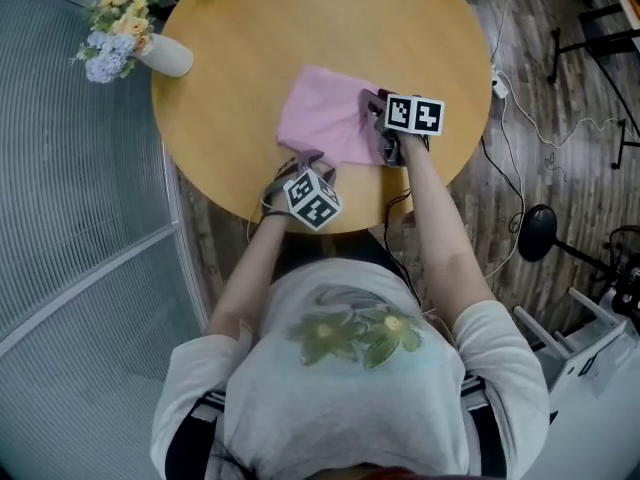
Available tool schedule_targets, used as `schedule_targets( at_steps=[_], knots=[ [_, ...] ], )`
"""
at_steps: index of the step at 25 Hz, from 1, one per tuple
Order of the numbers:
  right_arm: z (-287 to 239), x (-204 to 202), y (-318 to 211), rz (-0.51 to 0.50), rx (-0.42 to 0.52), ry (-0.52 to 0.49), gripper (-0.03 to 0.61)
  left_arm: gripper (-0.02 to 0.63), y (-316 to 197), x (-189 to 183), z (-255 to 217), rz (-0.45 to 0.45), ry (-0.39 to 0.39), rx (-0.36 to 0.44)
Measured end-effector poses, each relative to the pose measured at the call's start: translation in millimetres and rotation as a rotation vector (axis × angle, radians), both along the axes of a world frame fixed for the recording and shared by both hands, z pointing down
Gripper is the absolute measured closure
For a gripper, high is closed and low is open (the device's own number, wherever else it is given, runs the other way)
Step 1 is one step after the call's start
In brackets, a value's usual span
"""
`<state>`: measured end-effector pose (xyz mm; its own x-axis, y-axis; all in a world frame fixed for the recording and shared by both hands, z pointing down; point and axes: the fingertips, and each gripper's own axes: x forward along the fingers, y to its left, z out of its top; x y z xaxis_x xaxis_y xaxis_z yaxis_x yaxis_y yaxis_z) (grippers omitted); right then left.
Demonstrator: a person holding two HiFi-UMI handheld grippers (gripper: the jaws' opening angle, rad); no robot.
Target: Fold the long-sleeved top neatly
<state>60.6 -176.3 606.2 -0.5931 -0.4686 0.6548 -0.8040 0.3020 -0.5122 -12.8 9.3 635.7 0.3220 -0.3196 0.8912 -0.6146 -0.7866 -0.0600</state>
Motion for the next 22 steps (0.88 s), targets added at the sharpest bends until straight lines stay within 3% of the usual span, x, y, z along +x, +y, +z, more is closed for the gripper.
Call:
schedule_targets(
  at_steps=[3, 5, 6, 8, 10, 14, 16, 18, 20, 22],
  knots=[
    [16, -17, -12, -0.131, -0.053, 0.034, 0.385, 0.454, 1, 3, 16, 0.063, -0.120, 0.049],
    [11, -30, -12, -0.206, -0.055, 0.014, 0.509, 0.457, -6, 1, 21, 0.071, -0.173, 0.108],
    [0, -36, -13, -0.215, -0.041, -0.019, 0.515, 0.483, -10, -1, 19, 0.049, -0.167, 0.126],
    [-35, -44, -17, -0.192, -0.008, -0.108, 0.520, 0.592, -15, -5, 3, -0.037, -0.075, 0.124],
    [-66, -45, -19, -0.171, 0.019, -0.144, 0.520, 0.595, -14, -3, -23, -0.109, 0.068, 0.100],
    [-64, -17, -36, -0.143, 0.039, 0.078, 0.520, 0.595, -13, 25, -60, -0.106, 0.294, 0.053],
    [-32, -1, -38, -0.127, -0.041, 0.171, 0.520, 0.594, -9, 42, -42, -0.068, 0.297, -0.011],
    [3, 11, -31, -0.144, -0.133, 0.244, 0.510, 0.594, -4, 50, -10, -0.026, 0.221, -0.053],
    [15, 20, -24, -0.152, -0.132, 0.282, 0.392, 0.594, -2, 48, 8, -0.031, 0.169, -0.045],
    [2, 25, -24, -0.114, -0.082, 0.228, 0.385, 0.577, 1, 45, 1, -0.058, 0.205, -0.053]
  ],
)
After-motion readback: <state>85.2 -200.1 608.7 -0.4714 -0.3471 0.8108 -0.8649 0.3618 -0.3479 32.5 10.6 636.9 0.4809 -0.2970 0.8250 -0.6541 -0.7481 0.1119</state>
